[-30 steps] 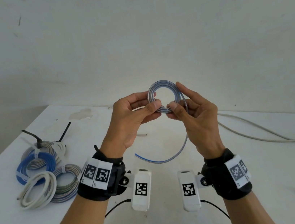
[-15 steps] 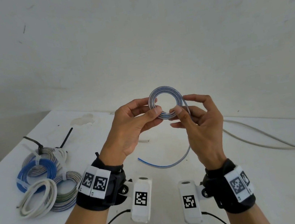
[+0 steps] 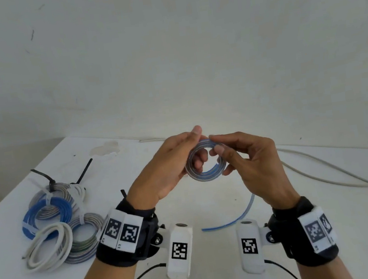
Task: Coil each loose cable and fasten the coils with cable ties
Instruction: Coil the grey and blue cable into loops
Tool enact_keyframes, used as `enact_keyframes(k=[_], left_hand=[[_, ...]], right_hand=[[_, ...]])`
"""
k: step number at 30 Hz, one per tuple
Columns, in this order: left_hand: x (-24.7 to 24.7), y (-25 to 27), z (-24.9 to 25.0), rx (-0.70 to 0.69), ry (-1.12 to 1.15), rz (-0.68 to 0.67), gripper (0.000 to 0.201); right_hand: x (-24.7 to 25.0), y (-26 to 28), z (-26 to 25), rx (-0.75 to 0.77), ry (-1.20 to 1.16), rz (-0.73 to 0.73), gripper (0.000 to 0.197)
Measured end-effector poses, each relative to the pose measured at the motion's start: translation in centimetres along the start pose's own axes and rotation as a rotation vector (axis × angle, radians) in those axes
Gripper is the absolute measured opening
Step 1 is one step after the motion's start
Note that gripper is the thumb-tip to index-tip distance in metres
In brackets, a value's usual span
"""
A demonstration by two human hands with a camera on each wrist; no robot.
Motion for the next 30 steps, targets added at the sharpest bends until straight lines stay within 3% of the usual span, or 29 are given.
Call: enact_keyframes(k=[9,14,20,27,30], left_hand=[[-0.5,-0.4,-0.2,0.036,-0.214,0.016,0.059],[-0.1,-0.3,0.3,-0.010,-0.071,0.134,0.047],[0.3,-0.5,1.4,-0.057,0.446,0.383,0.042],[-1.4,-0.3,0.9,-0.073,0.584,0.392,0.042],[-1.2,-0.5,0.9,-0.056,0.562,0.316,0.036]], right_hand=[[-0.7,0.2,-0.1,-0.002,0.067,0.004,0.019],[-2.0,0.2,0.2,0.041,0.015,0.124,0.009],[-4.6,0.7,1.0,-0.031,-0.213,0.275,0.012],[-5.5,1.0,1.2,-0.002,-0.270,0.396,0.016],[-4.3,0.6,1.0,0.000,-0.220,0.380,0.013]])
Point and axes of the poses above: each hand's wrist, its own y-axis away from the middle knuckle, its own x-axis out of the back of the hand, z = x × y, the point moved 1 cm from there along -y, towards the middle knuckle, and after that the axes turned 1 degree about z, right-handed, at the moved point
